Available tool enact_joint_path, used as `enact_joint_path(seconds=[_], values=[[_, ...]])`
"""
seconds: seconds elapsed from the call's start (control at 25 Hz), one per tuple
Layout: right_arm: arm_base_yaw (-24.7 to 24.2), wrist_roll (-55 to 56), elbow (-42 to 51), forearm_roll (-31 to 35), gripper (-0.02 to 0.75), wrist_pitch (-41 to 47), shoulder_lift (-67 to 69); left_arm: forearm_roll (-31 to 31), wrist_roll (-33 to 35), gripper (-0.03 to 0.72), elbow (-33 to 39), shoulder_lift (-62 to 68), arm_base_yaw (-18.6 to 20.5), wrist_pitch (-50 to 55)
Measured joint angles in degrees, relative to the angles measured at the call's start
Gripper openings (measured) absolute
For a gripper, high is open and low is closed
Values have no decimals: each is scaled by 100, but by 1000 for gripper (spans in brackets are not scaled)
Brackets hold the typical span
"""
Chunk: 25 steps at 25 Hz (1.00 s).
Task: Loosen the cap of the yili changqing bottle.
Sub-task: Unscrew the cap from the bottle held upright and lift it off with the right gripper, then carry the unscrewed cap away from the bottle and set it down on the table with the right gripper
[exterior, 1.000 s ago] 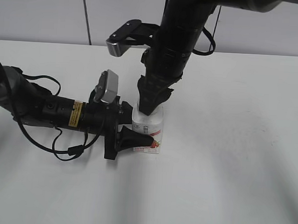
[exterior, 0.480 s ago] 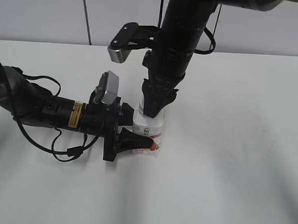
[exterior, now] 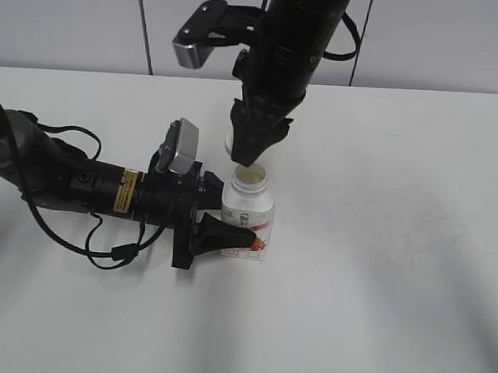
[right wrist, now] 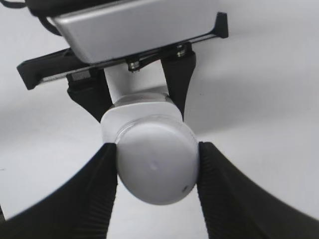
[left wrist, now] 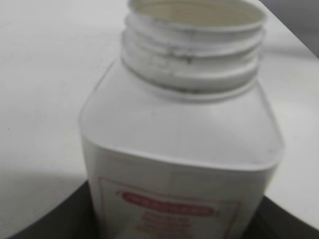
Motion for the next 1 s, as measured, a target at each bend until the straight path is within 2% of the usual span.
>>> enact_joint_path(seconds=[0.12,0.32,0.4,0.56,0.68,0.88,1.0], values=[[0,679,-210,-72,389,12,0,6,0,400,0,0,0,0],[-28,2328,-424,-982,389,19,0,24,0,400,0,0,0,0],[-121,2702,-430,-1062,389,19,0,35,0,400,0,0,0,0],[-533,3128,-430,-580,389,19,0,66,0,400,0,0,0,0],[-1024,3303,-393,-41,389,19,0,78,0,399,0,0,0,-5],[-1690,3780,158,-16,389,-101,-70,89,-4,399,0,-5,0,-5],[-2022,4002,968,12,389,-778,-212,95,-4,399,0,-5,0,-5]])
